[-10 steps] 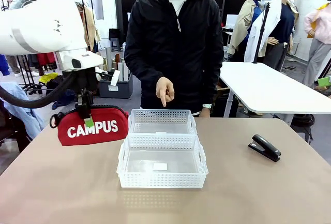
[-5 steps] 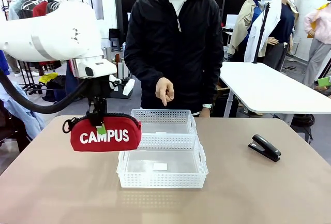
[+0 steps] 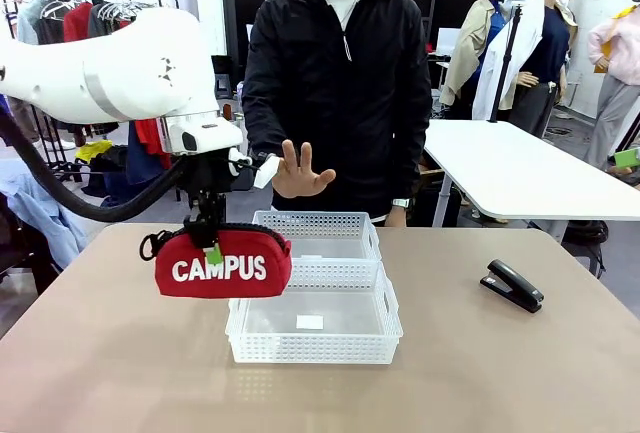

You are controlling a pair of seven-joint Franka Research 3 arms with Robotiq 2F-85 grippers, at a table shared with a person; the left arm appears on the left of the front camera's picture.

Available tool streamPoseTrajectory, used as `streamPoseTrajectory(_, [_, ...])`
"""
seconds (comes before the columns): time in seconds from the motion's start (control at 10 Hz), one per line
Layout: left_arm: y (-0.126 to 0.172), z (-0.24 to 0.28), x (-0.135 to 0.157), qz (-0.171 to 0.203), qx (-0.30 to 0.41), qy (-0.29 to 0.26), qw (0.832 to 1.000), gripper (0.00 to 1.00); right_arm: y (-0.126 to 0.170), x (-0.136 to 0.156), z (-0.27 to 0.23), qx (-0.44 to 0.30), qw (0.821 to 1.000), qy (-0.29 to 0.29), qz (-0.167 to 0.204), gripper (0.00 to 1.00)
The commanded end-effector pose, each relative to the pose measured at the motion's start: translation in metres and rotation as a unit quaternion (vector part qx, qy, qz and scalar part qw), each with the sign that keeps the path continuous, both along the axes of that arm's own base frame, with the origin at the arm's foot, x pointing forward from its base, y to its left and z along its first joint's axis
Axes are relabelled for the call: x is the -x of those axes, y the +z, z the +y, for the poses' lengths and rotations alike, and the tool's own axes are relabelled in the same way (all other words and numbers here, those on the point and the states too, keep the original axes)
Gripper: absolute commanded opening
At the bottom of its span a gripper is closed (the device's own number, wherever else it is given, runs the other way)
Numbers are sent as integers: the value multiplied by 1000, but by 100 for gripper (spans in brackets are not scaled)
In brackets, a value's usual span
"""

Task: Distribute items into two baskets.
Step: Move the picked Pencil pouch towards the Organizing basket indicated by the person, stopping as directed.

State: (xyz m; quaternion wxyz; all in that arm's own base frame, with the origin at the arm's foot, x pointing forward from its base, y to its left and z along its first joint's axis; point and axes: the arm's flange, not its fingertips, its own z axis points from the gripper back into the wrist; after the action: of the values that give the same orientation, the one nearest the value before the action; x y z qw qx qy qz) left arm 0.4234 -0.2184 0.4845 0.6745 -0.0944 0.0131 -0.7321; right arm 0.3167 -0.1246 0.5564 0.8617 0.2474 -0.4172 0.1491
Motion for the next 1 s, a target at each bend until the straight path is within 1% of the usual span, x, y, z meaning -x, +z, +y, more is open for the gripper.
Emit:
streamPoseTrajectory(0.0, [23,51,15,26,-51,10,998,0,1,-1,1,-6,1000,1,-4,100])
streamPoseTrajectory(0.1, [36,87,38,1,-63,37,997,0,1,-1,1,-6,1000,1,-4,100])
streamPoseTrajectory(0.2, [47,114,54,-35,-65,80,994,0,1,-1,1,-6,1000,1,-4,100])
streamPoseTrajectory(0.3, [53,126,55,-45,-44,102,993,0,1,-1,1,-6,1000,1,-4,100])
streamPoseTrajectory(0.5, [56,139,46,-42,-22,111,993,0,1,-1,1,-6,1000,1,-4,100])
streamPoseTrajectory(0.7, [53,140,40,-35,-30,107,993,0,1,-1,1,-6,1000,1,-4,100])
streamPoseTrajectory(0.8, [67,152,51,-40,-29,109,993,0,1,-1,1,-6,1000,1,-4,100])
streamPoseTrajectory(0.9, [67,152,51,-40,-29,109,993,0,1,-1,1,-6,1000,1,-4,100])
